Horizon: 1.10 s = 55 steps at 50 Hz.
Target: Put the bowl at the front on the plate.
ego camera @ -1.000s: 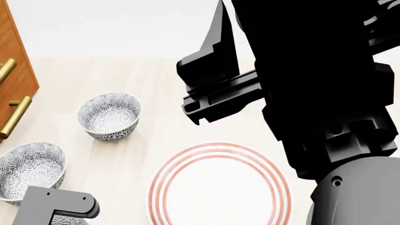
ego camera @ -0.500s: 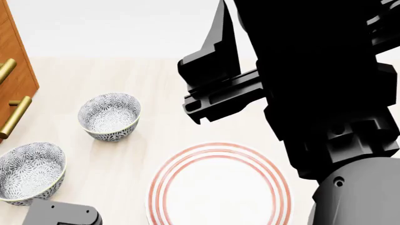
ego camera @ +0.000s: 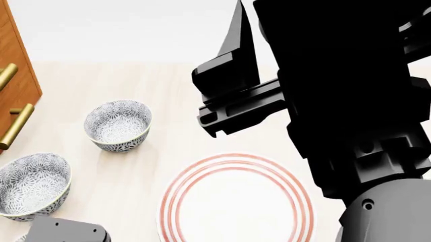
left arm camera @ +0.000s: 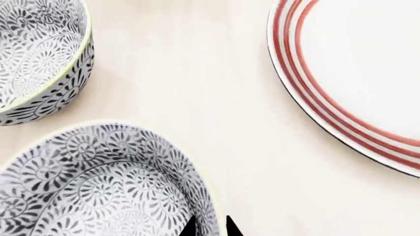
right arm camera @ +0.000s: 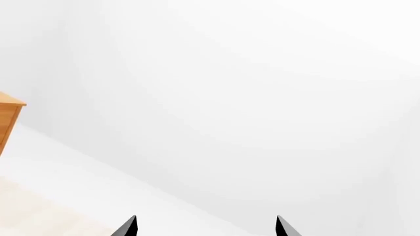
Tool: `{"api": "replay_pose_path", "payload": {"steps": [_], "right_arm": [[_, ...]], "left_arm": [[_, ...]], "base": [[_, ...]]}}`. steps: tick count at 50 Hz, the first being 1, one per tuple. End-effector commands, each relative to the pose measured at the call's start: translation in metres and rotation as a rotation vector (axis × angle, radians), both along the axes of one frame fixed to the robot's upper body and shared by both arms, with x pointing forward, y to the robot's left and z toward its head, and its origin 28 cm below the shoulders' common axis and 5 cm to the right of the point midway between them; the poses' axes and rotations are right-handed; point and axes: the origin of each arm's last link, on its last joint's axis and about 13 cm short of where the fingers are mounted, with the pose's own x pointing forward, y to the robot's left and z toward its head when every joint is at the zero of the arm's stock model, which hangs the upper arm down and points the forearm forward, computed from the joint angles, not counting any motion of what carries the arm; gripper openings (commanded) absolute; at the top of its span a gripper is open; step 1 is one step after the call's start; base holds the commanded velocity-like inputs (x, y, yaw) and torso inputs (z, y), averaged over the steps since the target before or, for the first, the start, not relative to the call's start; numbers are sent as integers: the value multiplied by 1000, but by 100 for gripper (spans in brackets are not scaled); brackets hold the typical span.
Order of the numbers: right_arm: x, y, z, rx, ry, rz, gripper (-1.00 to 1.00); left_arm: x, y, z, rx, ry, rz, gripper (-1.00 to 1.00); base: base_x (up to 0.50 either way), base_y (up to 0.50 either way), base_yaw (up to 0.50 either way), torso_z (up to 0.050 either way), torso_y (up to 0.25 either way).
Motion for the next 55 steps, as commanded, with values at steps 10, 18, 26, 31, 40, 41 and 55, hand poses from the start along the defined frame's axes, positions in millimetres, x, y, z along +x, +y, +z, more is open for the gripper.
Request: {"api": "replay_pose_path", "payload": {"steps": [10, 18, 26, 31, 40, 41, 55], "right_arm": [[-2, -1, -3, 5, -6, 2, 100], [-2, -1, -3, 6, -8, 2, 100], [-3, -1, -3, 7, -9, -1, 100], [-2, -1, -2, 6, -11, 0, 100], [-3, -2, -2, 6, -11, -1, 100], [-3, -2, -2, 7, -12, -1, 100], [-5, -3, -4, 1, -13, -9, 100]], "left_arm": [[0, 0, 7, 47, -248, 9, -100], [-2, -1, 9, 56, -290, 0, -100], [-3, -1, 10, 60, -322, -7, -100], [-3, -2, 13, 70, -375, -11, -100], [-1, -2, 19, 67, -405, -12, -100], [-1, -2, 19, 69, -411, -13, -100], [1, -2, 30, 60, -473, -16, -100]], "base": [[1, 0, 0, 0, 0], [0, 0, 0, 0, 0], [0, 0, 0, 0, 0], [0, 0, 0, 0, 0], [0, 0, 0, 0, 0], [0, 0, 0, 0, 0], [0, 0, 0, 0, 0]]}}
